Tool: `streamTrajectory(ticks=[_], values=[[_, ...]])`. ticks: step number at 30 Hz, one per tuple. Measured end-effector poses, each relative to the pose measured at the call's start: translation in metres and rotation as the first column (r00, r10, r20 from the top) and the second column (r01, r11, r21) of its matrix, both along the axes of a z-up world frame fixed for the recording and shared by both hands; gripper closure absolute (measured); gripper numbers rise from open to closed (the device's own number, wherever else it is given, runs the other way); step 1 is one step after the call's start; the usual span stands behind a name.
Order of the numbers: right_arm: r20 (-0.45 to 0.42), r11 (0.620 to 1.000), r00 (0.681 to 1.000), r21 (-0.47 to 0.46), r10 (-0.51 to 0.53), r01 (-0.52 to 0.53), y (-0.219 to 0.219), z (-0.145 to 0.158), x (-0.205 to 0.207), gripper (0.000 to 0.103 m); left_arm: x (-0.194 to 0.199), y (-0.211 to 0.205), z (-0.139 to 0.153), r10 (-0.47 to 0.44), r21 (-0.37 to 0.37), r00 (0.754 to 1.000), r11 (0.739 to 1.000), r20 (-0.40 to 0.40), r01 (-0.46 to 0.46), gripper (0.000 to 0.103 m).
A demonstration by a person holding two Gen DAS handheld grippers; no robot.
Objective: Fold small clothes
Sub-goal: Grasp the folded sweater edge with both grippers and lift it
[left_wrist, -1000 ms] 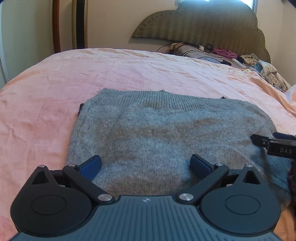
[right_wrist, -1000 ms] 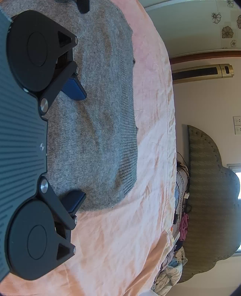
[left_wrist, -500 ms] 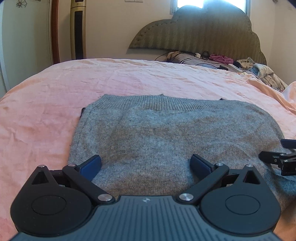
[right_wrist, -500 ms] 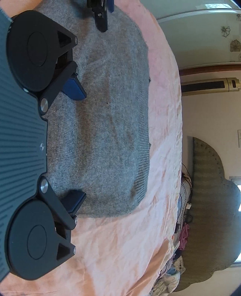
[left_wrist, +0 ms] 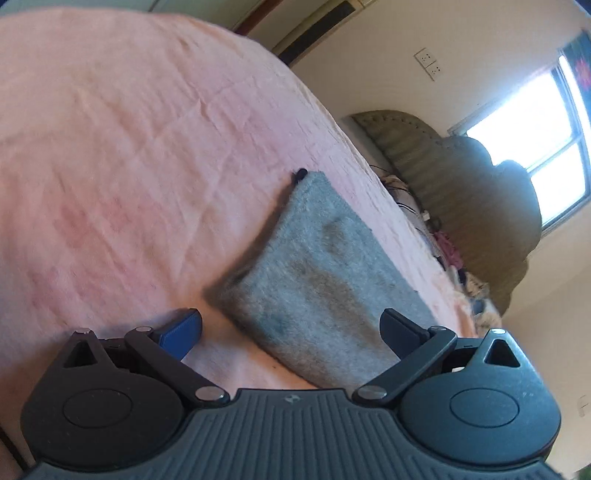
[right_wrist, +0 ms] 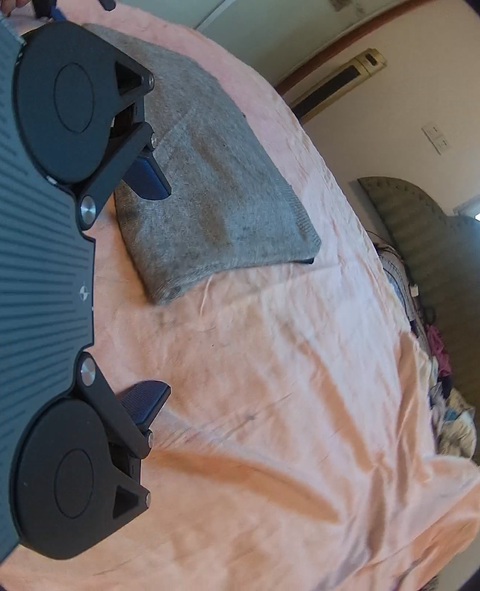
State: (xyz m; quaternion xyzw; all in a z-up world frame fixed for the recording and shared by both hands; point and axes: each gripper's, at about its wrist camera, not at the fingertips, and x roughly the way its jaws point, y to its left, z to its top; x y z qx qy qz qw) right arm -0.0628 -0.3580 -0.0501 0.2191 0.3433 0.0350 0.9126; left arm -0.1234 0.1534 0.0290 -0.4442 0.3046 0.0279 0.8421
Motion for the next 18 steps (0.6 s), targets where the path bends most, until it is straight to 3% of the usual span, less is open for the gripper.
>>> streamTrajectory(ticks=[3, 8, 9, 10, 11, 12, 16, 17, 18], values=[[-0.012, 0.999, 0.999, 0.010, 0.038, -0.038, 0.014, -0.002, 0.012, 0.000, 0.016, -0.004, -0.011, -0.031, -0.174, 1.000, 0.984, 0.006, 0.031, 0.000], [0.005, 0.992, 0.995, 0.077, 0.103, -0.103, 0.031, -0.002, 0.039, 0.002, 0.039, -0.012, -0.014, 0.053, -0.180, 0.999, 0.982, -0.006, -0.053, 0.005], [0.005, 0.988, 0.994, 0.104, 0.113, -0.113, 0.031, -0.001, 0.043, 0.012, 0.042, -0.011, -0.015, 0.061, -0.178, 0.998, 0.982, -0.018, -0.064, 0.010], [0.001, 0.983, 0.992, 0.131, 0.127, -0.126, 0.030, 0.000, 0.046, 0.020, 0.046, -0.011, -0.016, 0.060, -0.174, 0.998, 0.983, -0.037, -0.065, 0.028], [-0.011, 0.979, 0.991, 0.154, 0.135, -0.132, 0.029, -0.001, 0.048, 0.041, 0.049, -0.010, -0.018, 0.052, -0.172, 0.997, 0.983, -0.051, -0.060, 0.045], [-0.031, 0.975, 0.989, 0.178, 0.142, -0.134, 0.027, -0.002, 0.051, 0.047, 0.051, -0.009, -0.022, 0.043, -0.175, 0.997, 0.983, -0.062, -0.053, 0.050], [-0.039, 0.948, 0.991, 0.296, 0.130, -0.113, 0.015, -0.010, 0.052, 0.050, 0.052, -0.001, -0.027, 0.041, -0.190, 0.998, 0.981, -0.057, -0.051, 0.056], [-0.051, 0.936, 0.989, 0.333, 0.136, -0.111, 0.012, -0.013, 0.054, 0.065, 0.053, -0.002, -0.027, 0.042, -0.167, 0.997, 0.985, -0.065, -0.052, 0.075], [-0.067, 0.922, 0.987, 0.371, 0.146, -0.111, 0.010, -0.017, 0.056, 0.087, 0.056, -0.002, -0.026, 0.036, -0.134, 0.996, 0.990, -0.085, -0.047, 0.089]])
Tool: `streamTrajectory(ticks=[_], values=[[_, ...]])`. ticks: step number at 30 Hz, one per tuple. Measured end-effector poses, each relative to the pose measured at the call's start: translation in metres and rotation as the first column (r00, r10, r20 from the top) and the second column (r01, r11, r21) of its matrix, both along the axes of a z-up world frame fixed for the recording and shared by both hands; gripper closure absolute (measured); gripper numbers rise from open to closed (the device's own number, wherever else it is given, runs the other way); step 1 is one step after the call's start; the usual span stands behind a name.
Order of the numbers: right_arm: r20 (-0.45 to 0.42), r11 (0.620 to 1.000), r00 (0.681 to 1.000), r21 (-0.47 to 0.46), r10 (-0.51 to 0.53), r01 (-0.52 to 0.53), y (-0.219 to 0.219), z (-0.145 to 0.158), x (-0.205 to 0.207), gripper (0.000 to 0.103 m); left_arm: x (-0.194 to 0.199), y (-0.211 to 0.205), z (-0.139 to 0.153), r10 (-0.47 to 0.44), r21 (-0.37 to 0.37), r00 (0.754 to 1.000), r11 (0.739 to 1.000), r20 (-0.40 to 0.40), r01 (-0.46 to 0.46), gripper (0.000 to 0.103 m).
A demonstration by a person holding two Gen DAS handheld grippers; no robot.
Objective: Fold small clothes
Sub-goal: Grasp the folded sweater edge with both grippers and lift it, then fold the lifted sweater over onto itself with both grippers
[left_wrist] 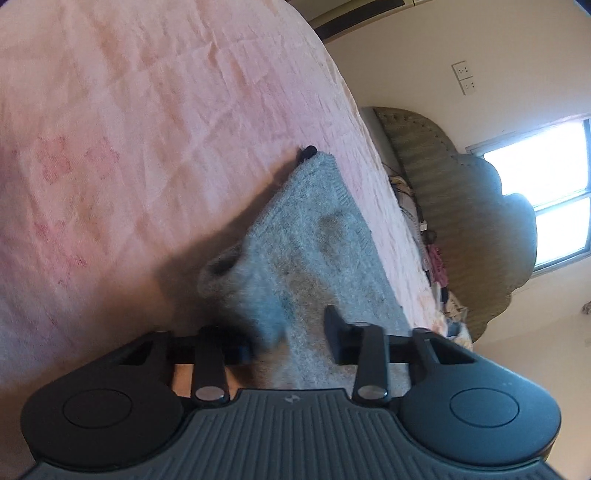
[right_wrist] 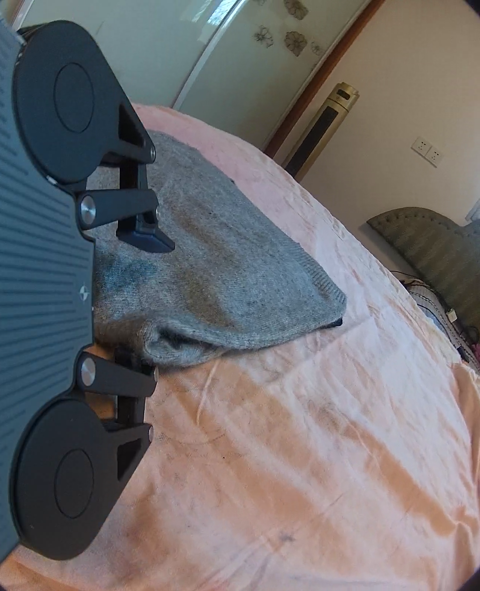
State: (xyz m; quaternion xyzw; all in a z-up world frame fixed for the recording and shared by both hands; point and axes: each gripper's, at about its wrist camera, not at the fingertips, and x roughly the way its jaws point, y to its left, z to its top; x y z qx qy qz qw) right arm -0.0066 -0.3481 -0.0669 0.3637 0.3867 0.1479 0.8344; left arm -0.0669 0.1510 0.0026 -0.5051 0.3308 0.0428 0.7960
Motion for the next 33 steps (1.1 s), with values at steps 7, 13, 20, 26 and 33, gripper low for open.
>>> streamTrajectory(ticks=[7, 13, 20, 26, 33], values=[[0.043, 0.995, 0.999, 0.093, 0.017, -0.021, -0.012, 0.015, -0.019, 0.090, -0.018, 0.013, 0.028, -0.034, 0.065, 0.997, 0.997, 0.075, 0.029, 0.099], [-0.027, 0.996, 0.997, 0.042, 0.078, -0.077, -0.017, 0.006, -0.046, 0.090, -0.038, 0.033, 0.024, -0.062, 0.154, 0.997, 0.987, 0.039, 0.055, 0.099], [0.055, 0.985, 0.990, 0.127, -0.126, 0.118, -0.045, 0.019, -0.058, 0.006, -0.029, 0.017, 0.011, -0.039, 0.094, 0.999, 0.995, 0.021, 0.036, 0.051], [0.150, 0.995, 0.988, 0.097, -0.048, 0.034, -0.039, 0.052, -0.025, 0.006, -0.003, -0.016, 0.022, -0.008, 0.262, 1.000, 0.965, 0.005, 0.006, 0.070], [0.167, 0.984, 0.973, 0.050, 0.159, -0.170, 0.015, 0.068, 0.015, 0.006, 0.021, -0.076, 0.060, -0.113, 0.569, 0.994, 0.817, -0.001, 0.093, 0.098]])
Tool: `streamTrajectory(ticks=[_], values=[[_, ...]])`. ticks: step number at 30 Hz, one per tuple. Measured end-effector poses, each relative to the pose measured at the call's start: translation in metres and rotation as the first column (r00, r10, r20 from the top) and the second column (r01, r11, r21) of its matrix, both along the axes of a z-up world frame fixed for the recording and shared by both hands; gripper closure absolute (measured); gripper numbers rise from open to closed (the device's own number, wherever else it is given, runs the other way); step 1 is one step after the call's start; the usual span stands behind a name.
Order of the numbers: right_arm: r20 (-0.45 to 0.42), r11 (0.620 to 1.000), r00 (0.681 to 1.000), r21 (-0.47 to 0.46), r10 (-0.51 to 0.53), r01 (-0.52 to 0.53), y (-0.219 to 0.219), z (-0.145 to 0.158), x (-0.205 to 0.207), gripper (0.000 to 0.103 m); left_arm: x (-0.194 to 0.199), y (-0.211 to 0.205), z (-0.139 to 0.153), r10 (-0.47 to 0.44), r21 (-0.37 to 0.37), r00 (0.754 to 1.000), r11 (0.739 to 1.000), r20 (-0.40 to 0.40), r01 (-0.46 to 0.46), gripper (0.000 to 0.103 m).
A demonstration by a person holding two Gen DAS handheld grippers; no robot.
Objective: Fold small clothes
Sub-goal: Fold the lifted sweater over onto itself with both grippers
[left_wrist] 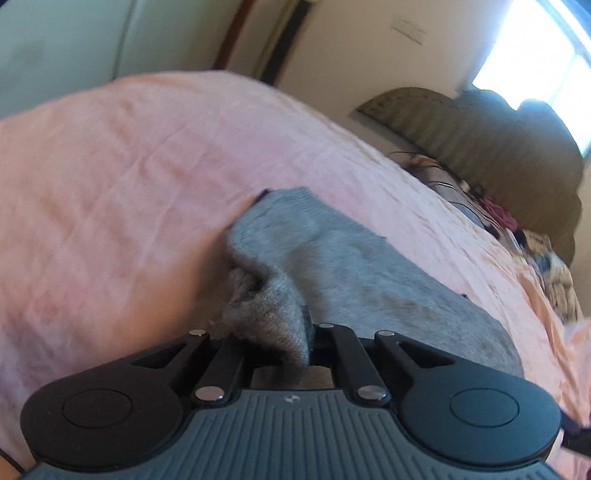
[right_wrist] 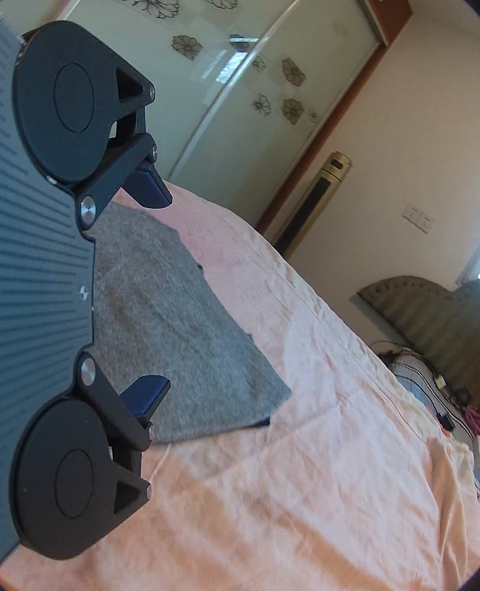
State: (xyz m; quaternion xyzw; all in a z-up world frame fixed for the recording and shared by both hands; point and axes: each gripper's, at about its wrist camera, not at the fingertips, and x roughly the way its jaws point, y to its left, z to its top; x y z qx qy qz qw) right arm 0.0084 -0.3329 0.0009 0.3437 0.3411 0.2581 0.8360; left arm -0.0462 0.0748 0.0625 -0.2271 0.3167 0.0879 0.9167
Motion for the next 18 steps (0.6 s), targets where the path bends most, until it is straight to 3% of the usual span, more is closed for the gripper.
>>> streamTrajectory(ticks=[2, 4, 6, 7, 11, 18], values=[[-0.004, 0.999, 0.999, 0.004, 0.053, -0.053, 0.013, 0.004, 0.016, 0.005, 0.003, -0.042, 0.017, -0.148, 0.131, 0.987, 0.981, 0.056, 0.140, 0.098], [-0.038, 0.992, 0.993, 0.048, 0.116, -0.114, 0.026, 0.002, 0.034, 0.003, 0.003, -0.091, 0.019, -0.308, 0.282, 0.950, 0.917, 0.047, 0.283, 0.098], [-0.093, 0.981, 0.982, 0.116, 0.164, -0.152, 0.035, -0.006, 0.053, 0.003, -0.003, -0.125, 0.008, -0.424, 0.341, 0.906, 0.853, 0.012, 0.395, 0.098], [-0.120, 0.975, 0.975, 0.148, 0.185, -0.167, 0.039, -0.012, 0.061, 0.003, -0.006, -0.135, 0.001, -0.459, 0.339, 0.888, 0.834, -0.011, 0.435, 0.098], [-0.236, 0.960, 0.943, 0.208, 0.234, -0.187, 0.057, -0.038, 0.077, 0.003, -0.013, -0.141, -0.017, -0.492, 0.307, 0.869, 0.820, -0.055, 0.483, 0.098], [-0.255, 0.956, 0.932, 0.211, 0.256, -0.205, 0.074, -0.043, 0.089, 0.011, -0.020, -0.134, -0.009, -0.521, 0.305, 0.853, 0.809, -0.023, 0.503, 0.098]])
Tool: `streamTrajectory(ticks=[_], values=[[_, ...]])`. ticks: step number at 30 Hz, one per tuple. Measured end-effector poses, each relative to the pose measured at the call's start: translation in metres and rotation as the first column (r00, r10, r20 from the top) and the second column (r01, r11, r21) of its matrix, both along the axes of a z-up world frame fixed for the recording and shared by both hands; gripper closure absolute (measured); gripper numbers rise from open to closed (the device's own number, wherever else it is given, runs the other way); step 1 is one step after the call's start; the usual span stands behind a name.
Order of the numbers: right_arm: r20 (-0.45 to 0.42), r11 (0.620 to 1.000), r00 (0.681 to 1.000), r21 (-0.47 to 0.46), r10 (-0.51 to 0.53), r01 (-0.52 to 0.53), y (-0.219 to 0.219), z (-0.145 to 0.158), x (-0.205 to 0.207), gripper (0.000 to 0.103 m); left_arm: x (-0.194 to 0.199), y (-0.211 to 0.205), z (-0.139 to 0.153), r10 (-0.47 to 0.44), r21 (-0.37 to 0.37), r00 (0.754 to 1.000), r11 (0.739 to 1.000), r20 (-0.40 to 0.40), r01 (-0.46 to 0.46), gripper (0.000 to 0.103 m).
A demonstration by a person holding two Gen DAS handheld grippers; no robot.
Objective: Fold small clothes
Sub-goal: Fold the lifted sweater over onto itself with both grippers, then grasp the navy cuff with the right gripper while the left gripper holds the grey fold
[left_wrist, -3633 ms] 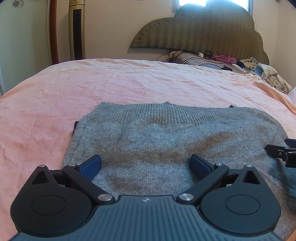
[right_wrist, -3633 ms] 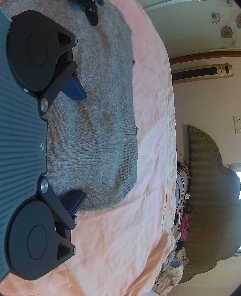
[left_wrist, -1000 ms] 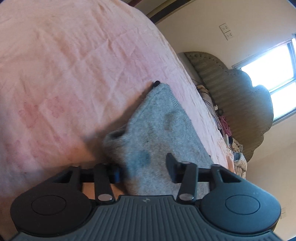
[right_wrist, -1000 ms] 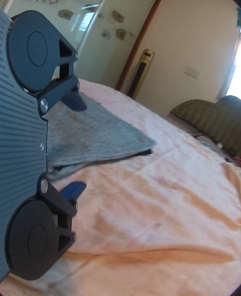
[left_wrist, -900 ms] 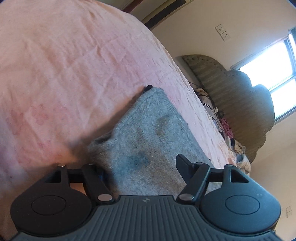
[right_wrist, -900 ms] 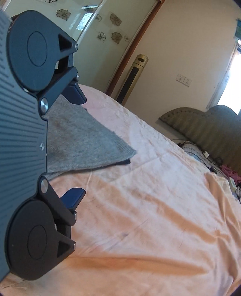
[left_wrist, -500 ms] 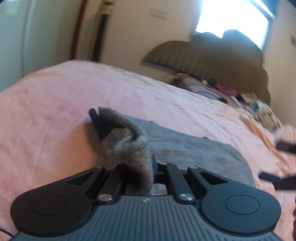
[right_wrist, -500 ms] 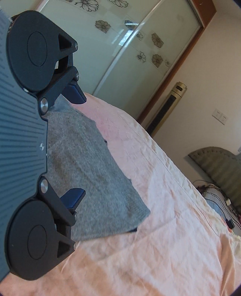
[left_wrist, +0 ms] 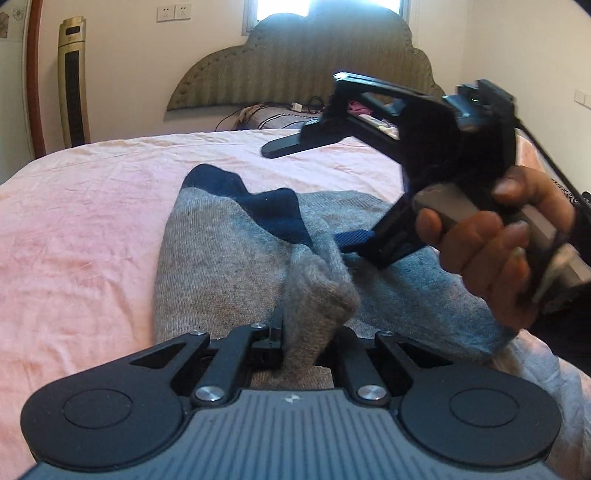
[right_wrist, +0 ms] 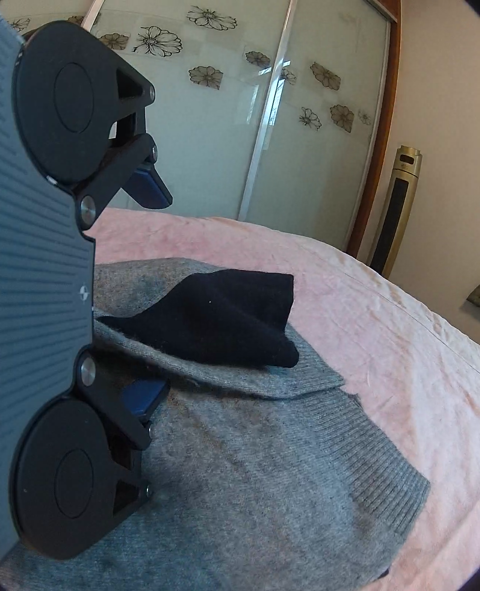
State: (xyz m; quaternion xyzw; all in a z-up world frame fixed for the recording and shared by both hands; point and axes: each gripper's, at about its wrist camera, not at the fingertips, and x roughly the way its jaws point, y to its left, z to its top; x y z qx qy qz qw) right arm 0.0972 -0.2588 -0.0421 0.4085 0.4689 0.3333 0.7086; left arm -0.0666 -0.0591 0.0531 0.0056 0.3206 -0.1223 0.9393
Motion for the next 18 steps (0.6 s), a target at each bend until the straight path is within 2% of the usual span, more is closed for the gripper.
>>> streamTrajectory(ticks=[4, 5, 7, 8, 9, 11, 15, 18], values=[[0.018, 0.997, 0.999, -0.074, 0.027, -0.026, 0.012, 0.006, 0.022, 0.019, -0.005, -0.013, -0.001, -0.025, 0.032, 1.000, 0.999, 0.011, 0.025, 0.098], [0.025, 0.993, 0.999, -0.114, 0.035, -0.032, 0.016, 0.007, 0.028, 0.026, -0.004, -0.015, 0.000, -0.030, 0.039, 1.000, 0.999, 0.009, 0.029, 0.098], [0.035, 0.980, 0.998, -0.190, 0.062, -0.054, 0.025, 0.006, 0.040, 0.053, -0.001, -0.018, -0.001, -0.042, 0.055, 0.999, 0.998, 0.009, 0.041, 0.098], [0.035, 0.972, 0.996, -0.222, 0.081, -0.071, 0.028, 0.004, 0.045, 0.080, -0.001, -0.020, -0.001, -0.052, 0.067, 0.999, 0.996, 0.012, 0.051, 0.098], [0.041, 0.966, 0.995, -0.247, 0.094, -0.081, 0.029, 0.001, 0.049, 0.087, 0.000, -0.023, -0.001, -0.062, 0.076, 0.998, 0.995, 0.016, 0.060, 0.098], [0.091, 0.953, 0.989, -0.288, 0.121, -0.090, 0.027, 0.007, 0.048, 0.087, 0.002, -0.033, 0.004, -0.093, 0.088, 0.995, 0.992, 0.030, 0.090, 0.098], [0.246, 0.943, 0.961, -0.329, 0.125, -0.038, -0.010, 0.047, 0.035, 0.087, 0.003, -0.067, 0.015, -0.215, 0.100, 0.972, 0.974, 0.091, 0.206, 0.098], [0.274, 0.920, 0.956, -0.391, 0.109, 0.007, -0.044, 0.054, 0.031, 0.087, 0.013, -0.098, 0.006, -0.292, 0.092, 0.955, 0.954, 0.054, 0.286, 0.098]])
